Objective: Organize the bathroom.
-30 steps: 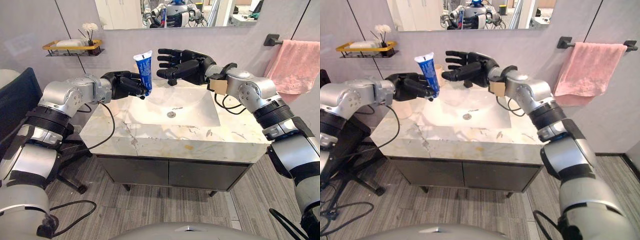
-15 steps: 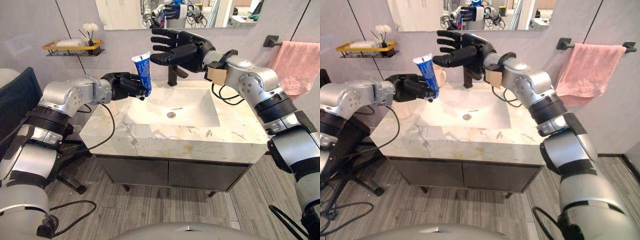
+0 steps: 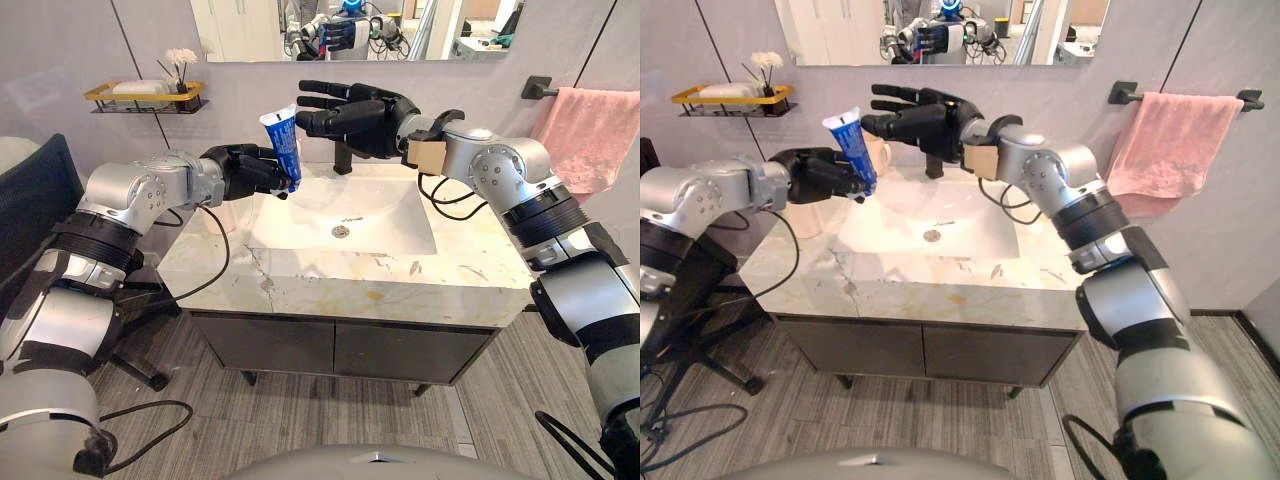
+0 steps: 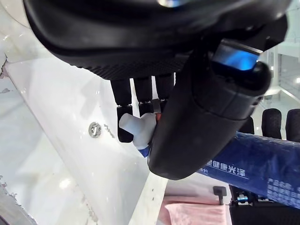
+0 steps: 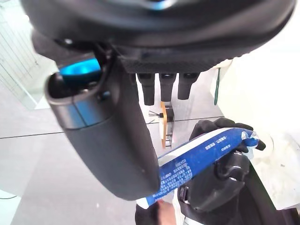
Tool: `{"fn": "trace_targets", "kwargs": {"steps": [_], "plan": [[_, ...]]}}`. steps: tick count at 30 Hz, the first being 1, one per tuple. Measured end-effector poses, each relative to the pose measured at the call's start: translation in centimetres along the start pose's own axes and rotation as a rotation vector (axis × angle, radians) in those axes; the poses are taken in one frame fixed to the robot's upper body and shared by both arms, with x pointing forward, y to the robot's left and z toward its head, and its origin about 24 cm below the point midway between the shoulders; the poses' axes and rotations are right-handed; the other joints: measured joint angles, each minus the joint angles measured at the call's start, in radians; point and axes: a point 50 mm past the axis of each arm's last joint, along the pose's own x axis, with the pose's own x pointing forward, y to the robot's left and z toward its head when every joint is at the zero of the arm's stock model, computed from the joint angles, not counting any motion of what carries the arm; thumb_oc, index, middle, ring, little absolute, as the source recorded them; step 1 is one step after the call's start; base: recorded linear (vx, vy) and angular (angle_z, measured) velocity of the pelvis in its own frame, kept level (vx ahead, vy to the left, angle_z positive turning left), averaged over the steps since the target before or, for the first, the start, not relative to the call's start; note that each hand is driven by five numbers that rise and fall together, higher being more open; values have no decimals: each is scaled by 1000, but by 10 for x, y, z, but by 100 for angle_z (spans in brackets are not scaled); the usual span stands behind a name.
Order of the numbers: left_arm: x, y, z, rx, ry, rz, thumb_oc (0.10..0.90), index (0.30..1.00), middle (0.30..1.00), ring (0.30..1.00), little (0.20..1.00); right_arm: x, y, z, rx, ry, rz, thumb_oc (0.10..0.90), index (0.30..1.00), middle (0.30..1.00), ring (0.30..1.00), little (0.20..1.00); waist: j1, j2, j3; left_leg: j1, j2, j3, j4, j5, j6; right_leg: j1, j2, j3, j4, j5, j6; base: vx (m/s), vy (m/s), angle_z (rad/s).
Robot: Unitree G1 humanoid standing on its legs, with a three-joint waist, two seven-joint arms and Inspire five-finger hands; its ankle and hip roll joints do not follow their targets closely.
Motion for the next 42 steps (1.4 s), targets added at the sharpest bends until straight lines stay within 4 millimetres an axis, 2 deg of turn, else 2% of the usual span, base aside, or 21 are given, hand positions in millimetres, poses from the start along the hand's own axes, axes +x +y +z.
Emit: {"fn": "trace_targets", "kwargs": {"steps": [12,23,27,32,42], "plan": [[0,0,0,0,1,2,400,300,300,300,300,0,2,0,-17,3,42,800,900,900,900,900,1,-5,-3,0,0,0,0,0,0,0,0,1,0,0,0,0,0,0],[0,-1,0,2,-1,-6,400,300,300,300,300,-4,0,0,-152,31,118,800,900,900,900,900,-1,-7,-4,0,0,0,-2,0,0,0,0,-1,0,0,0,0,0,0],[0,-4,1,12,-8,-22,400,300,300,300,300,-10,-7,1,-173,42,111,800,900,900,900,900,0,-6,-4,0,0,0,-4,0,0,0,-1,-1,-1,0,0,0,0,0],[0,-5,-9,1,10,-44,400,300,300,300,300,-18,-17,6,-193,31,75,800,900,900,900,900,-6,-6,-4,1,1,0,-4,0,0,0,0,-1,-1,0,0,0,0,0],[1,-5,-14,-5,20,-49,400,300,300,300,300,-15,-14,9,-197,-15,65,800,900,900,900,900,-26,-6,-4,2,1,1,-4,0,0,2,1,1,-2,0,0,0,0,0]]}}
